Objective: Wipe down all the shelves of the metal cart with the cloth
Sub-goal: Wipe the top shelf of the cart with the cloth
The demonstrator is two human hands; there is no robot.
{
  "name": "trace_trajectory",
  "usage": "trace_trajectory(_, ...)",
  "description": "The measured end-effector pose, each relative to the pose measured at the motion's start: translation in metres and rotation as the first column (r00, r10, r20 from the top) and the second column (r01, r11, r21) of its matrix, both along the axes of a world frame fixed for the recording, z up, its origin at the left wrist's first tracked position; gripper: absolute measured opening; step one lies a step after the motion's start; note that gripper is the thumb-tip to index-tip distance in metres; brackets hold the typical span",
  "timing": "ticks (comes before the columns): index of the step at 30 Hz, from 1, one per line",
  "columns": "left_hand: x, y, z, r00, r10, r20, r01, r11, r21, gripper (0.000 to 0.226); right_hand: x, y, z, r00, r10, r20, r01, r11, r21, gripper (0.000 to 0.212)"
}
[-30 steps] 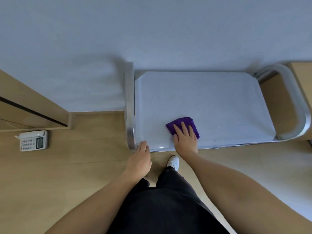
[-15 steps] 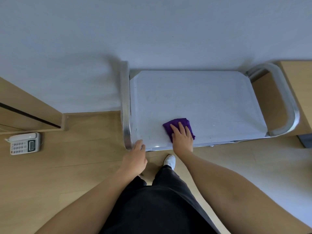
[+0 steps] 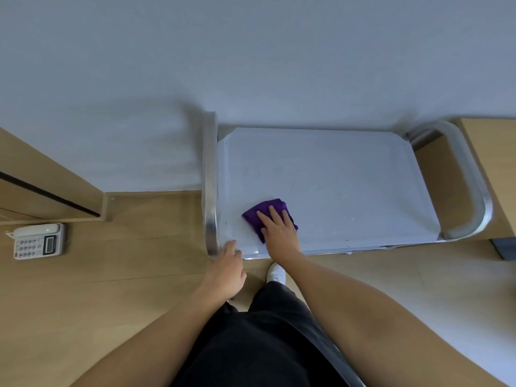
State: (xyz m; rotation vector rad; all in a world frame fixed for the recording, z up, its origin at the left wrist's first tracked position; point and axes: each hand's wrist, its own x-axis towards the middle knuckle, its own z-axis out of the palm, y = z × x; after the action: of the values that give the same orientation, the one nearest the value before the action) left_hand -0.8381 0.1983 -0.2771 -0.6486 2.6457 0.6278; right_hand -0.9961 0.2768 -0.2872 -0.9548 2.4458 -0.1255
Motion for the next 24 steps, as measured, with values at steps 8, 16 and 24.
trace_trajectory(8,-0.018,0.021,-0.001,0.982,0.184,0.036,-0.182,0.981,-0.062,0.048,-0.033,-0.024,-0.020,0.791,0.602,-0.110,-0.611,0.786,-0.091,0.046)
trace_trajectory(16,-0.055,0.021,0.004,0.933,0.356,0.042,-0.353,0.933,-0.076,0.046,-0.103,-0.100,-0.020,0.918,0.379,-0.116,-0.387,0.920,-0.056,0.047)
trace_trajectory(24,-0.103,0.010,0.000,0.871,0.479,0.109,-0.466,0.876,-0.127,0.052,-0.129,-0.107,-0.026,0.595,0.785,-0.175,-0.804,0.578,-0.139,0.045)
